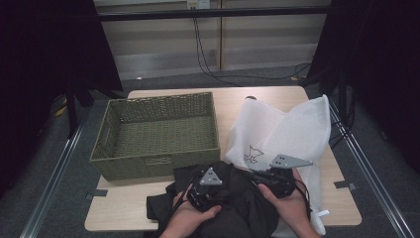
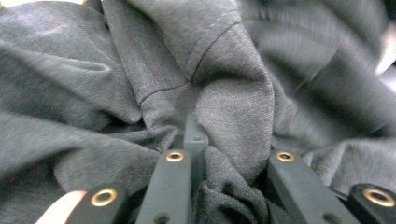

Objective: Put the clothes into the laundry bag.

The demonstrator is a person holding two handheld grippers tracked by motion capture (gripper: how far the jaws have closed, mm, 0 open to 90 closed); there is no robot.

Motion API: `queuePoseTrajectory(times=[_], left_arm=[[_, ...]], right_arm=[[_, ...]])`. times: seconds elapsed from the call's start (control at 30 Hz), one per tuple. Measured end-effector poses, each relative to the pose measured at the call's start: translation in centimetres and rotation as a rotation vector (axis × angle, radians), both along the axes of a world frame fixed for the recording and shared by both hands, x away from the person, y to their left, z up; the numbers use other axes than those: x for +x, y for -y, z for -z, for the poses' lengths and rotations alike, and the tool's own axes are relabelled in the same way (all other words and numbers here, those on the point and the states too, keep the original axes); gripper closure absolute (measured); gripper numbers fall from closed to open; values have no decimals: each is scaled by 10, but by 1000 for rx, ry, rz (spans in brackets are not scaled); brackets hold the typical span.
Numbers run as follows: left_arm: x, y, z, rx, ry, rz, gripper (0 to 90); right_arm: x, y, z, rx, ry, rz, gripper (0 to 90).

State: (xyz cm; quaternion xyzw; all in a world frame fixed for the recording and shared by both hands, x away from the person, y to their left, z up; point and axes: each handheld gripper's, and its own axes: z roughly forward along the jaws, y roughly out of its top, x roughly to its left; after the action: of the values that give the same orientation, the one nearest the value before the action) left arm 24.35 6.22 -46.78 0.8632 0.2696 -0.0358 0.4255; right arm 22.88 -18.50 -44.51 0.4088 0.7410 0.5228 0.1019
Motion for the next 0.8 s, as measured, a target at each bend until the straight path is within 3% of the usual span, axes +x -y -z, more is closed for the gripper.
queuePoseTrajectory(times=[0.03, 0.07, 0.1, 0.13, 0.17, 0.2, 0.23, 0.27, 0.3, 0.33, 0.37, 0.4, 0.43, 0.47, 0.5, 0.53, 0.6, 0.67, 0.7, 0.73, 0.8], left_arm=[[0, 0, 0, 0, 0, 0, 786], [2, -3, -2, -70, -27, -11, 789], [3, -6, -5, -163, -44, -8, 789], [3, -11, -13, -363, -39, -4, 790], [3, -11, -13, -363, -39, -4, 788], [2, -12, -16, -433, -29, -17, 784], [3, -12, -17, -458, -20, -40, 784], [4, -10, -15, -445, -16, -66, 777], [4, -6, -10, -364, 6, -82, 748], [5, 1, -3, -237, 20, -91, 715], [5, 11, 14, -90, -32, -80, 661], [5, 10, 14, -116, -45, -82, 615], [5, 7, 8, -112, -40, -80, 572], [5, 7, 8, -112, -40, -80, 490], [4, 4, 0, -114, -28, -73, 490], [2, 0, -9, -106, 3, -54, 398], [-7, -20, -30, -122, 131, 4, 248], [-7, -28, -33, -116, 135, -3, 163], [-6, -36, -33, -102, 137, -10, 163], [-3, -42, -30, -88, 118, -28, 139], [5, -51, -17, -43, 41, -44, 85]], right_arm=[[-2, -2, -3, 6, 10, -7, 874], [-5, -4, -7, 17, 24, -11, 874], [-5, -4, -7, 17, 24, -11, 874], [-10, -4, -18, 81, 43, -21, 873], [-13, -3, -24, 109, 61, -22, 873], [-16, -2, -30, 126, 87, -16, 872], [-16, -2, -30, 126, 87, -16, 872], [-18, -1, -35, 129, 102, -2, 871], [-16, 1, -36, 85, 102, 25, 871], [-14, 1, -30, 67, 79, 36, 872], [-11, 3, -20, 64, 47, 44, 874], [-7, 4, -10, 46, 13, 47, 875], [-5, 5, -2, 24, -2, 59, 876], [-5, 5, -2, 24, -2, 59, 876], [-3, 6, 3, 3, -7, 66, 876], [-2, 9, 5, 5, -13, 69, 876], [-1, 14, 2, 7, 1, 86, 875], [-1, 16, 2, 7, 2, 89, 875], [-1, 16, 3, 8, -1, 90, 875], [-1, 17, 4, 3, -1, 89, 875], [0, 16, 6, 1, -9, 84, 874]])
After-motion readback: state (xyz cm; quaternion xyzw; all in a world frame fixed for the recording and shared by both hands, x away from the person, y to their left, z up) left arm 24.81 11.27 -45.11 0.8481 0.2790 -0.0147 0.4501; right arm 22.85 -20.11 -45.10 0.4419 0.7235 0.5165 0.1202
